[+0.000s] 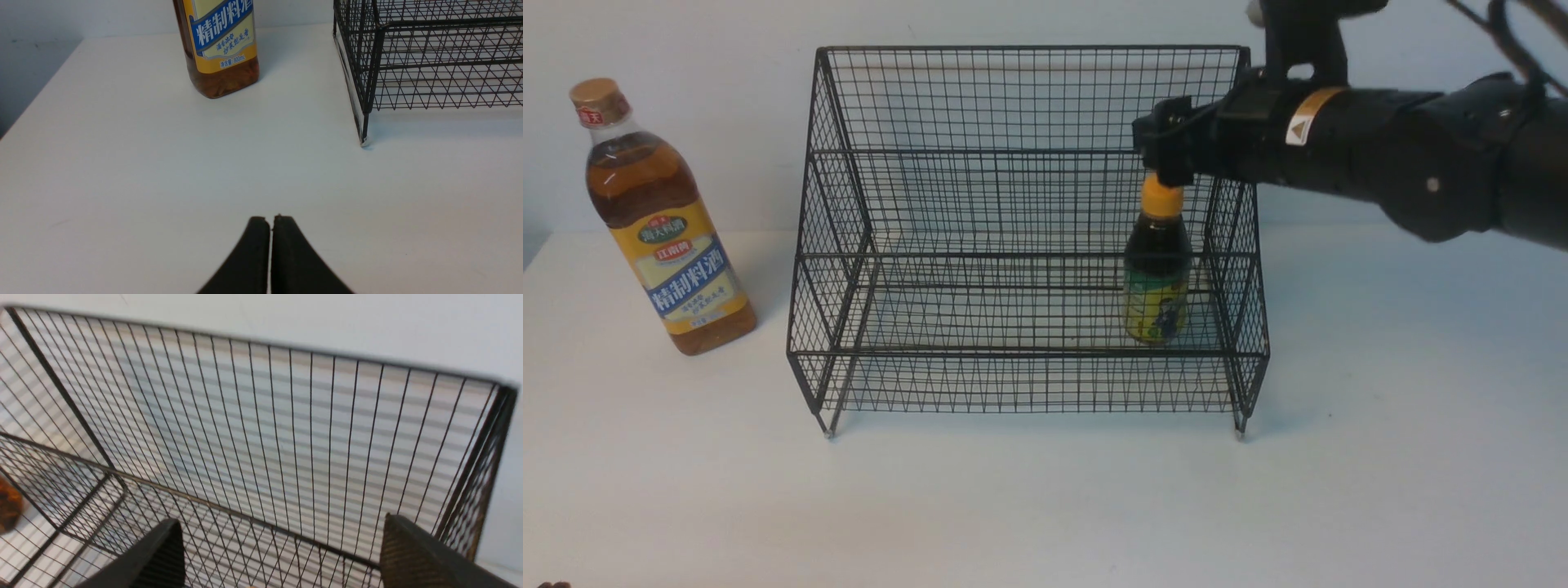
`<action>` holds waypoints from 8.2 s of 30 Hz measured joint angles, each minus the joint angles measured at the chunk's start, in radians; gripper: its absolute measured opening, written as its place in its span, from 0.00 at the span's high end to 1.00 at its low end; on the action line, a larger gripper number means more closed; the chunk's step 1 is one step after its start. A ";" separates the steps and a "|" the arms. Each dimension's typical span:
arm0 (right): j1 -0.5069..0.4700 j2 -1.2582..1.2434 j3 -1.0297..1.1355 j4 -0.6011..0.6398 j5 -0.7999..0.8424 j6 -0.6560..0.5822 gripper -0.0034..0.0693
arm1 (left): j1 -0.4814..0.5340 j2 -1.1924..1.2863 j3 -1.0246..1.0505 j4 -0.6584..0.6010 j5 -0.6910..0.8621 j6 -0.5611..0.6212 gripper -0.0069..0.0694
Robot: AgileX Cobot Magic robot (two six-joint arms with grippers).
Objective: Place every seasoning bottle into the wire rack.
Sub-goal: Use the left arm to grab the condiment bottle closest to it
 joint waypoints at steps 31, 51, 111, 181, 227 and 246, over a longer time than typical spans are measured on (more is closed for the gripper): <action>0.000 -0.983 -0.002 -0.216 0.597 0.087 0.97 | 0.000 0.000 0.000 0.000 0.000 0.000 0.92; 0.000 -1.207 -0.011 0.024 0.569 0.040 0.97 | 0.000 0.000 0.000 0.000 0.000 0.000 0.92; -0.449 -1.665 1.309 0.109 0.218 -0.246 0.97 | 0.000 0.000 0.000 0.000 0.000 0.000 0.92; -0.449 -1.665 1.308 0.112 0.218 -0.243 0.97 | 0.000 1.011 -0.627 0.062 -0.727 -0.063 0.89; -0.449 -1.665 1.308 0.116 0.218 -0.261 0.97 | 0.004 1.758 -1.083 -0.460 -1.008 0.305 0.14; -0.449 -1.665 1.308 0.116 0.218 -0.261 0.97 | 0.055 1.798 -1.094 -0.305 -0.960 0.280 0.51</action>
